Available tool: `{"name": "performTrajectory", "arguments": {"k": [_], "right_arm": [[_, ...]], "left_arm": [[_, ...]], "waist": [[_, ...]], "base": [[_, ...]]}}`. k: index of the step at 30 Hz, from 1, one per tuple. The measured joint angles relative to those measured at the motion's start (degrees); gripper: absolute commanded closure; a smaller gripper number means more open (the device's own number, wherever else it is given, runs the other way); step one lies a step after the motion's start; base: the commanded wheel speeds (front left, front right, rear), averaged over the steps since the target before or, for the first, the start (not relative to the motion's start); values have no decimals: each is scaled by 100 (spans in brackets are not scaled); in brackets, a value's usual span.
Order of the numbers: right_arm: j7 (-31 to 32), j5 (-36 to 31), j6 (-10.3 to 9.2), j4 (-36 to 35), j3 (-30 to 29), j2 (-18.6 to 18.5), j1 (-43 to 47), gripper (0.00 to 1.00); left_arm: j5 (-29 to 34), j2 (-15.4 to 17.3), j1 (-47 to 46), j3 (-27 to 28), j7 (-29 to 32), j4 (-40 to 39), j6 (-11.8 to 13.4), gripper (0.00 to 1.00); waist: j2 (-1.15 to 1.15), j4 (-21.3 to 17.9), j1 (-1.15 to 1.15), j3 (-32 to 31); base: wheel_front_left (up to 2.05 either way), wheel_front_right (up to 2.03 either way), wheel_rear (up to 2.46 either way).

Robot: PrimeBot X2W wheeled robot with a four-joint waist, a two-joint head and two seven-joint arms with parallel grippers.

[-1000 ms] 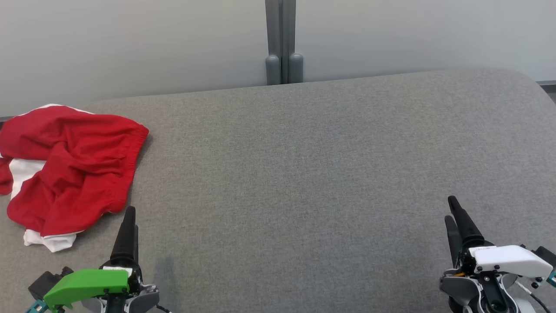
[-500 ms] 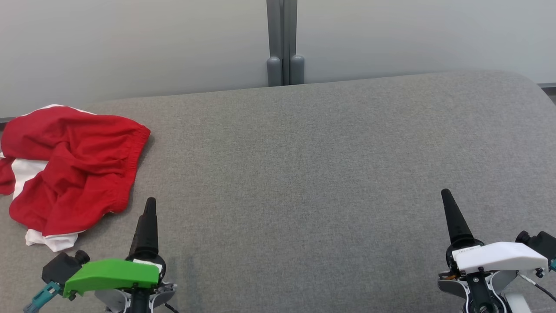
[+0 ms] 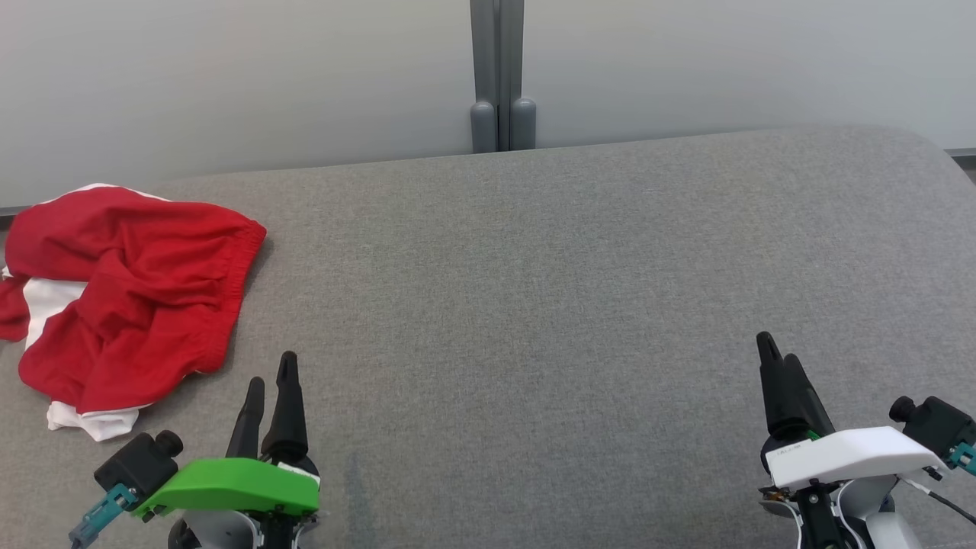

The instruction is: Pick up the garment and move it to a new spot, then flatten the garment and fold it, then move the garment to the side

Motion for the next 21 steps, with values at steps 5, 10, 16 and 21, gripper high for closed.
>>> {"name": "performTrajectory", "arguments": {"k": [5,10,16,21], "right_arm": [[-98,-415,0,-5,74,-2,15,0],[-188,-875,0,12,90,-4,64,0],[-288,-1393,0,42,119,-9,71,0],[-366,-1768,0,101,127,-13,70,0]], "left_arm": [[400,3,96,-31,-88,-2,55,0],[777,7,112,-108,-183,15,102,0],[1173,9,120,-210,-280,54,171,0],[1499,10,120,-304,-352,96,221,0]], "waist": [[0,4,0,-6],[0,10,0,-11],[0,21,0,-18],[0,37,0,-21]], "base": [[0,0,0],[0,0,0],[0,0,0],[0,0,0]]}}
